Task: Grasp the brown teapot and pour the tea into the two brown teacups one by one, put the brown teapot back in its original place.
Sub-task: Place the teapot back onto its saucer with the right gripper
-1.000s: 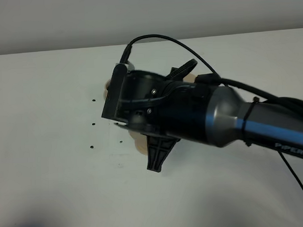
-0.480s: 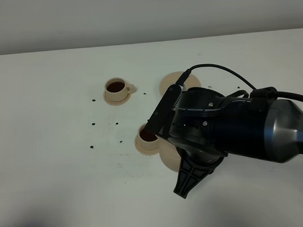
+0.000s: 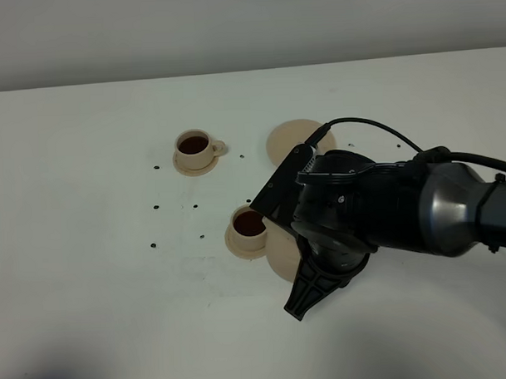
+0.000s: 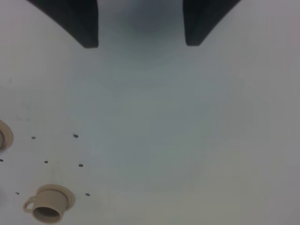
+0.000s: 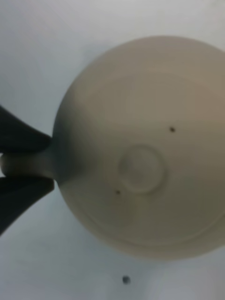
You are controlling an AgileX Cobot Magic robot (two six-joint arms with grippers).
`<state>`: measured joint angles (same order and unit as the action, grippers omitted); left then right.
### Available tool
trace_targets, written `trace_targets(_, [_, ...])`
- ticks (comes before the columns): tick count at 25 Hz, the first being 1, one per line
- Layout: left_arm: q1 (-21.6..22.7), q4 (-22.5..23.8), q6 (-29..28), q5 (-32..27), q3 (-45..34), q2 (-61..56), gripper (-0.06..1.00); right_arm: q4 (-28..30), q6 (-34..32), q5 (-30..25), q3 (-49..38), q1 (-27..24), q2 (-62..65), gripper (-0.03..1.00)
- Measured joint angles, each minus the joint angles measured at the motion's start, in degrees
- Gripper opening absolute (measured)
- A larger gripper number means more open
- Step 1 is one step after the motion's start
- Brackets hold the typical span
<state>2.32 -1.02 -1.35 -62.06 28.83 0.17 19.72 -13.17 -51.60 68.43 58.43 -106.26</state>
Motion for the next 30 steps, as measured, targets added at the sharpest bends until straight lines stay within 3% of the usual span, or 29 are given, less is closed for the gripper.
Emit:
trace_targets(5, [0.00, 0.00, 0.00, 0.00, 0.00, 0.00, 0.40, 0.38, 0.06, 0.28, 0.00, 0.00, -0.48, 0.10])
trace_targets(11, [0.00, 0.00, 0.00, 0.00, 0.00, 0.00, 0.40, 4.74, 0.18, -2.76, 1.36, -2.37, 3.67, 0.10])
trace_targets(18, [0.00, 0.00, 0.00, 0.00, 0.00, 0.00, 0.40, -1.43, 5.21, -5.38, 12.93, -10.31, 3.41, 0.10])
trace_targets(26, [0.00, 0.00, 0.00, 0.00, 0.00, 0.00, 0.40, -2.27, 5.98, -5.25, 24.23, -16.60, -6.44, 0.10])
trace_targets(30, [0.00, 0.00, 0.00, 0.00, 0.00, 0.00, 0.40, -2.82, 5.74, -2.63, 27.45, -18.74, -11.44, 0.10])
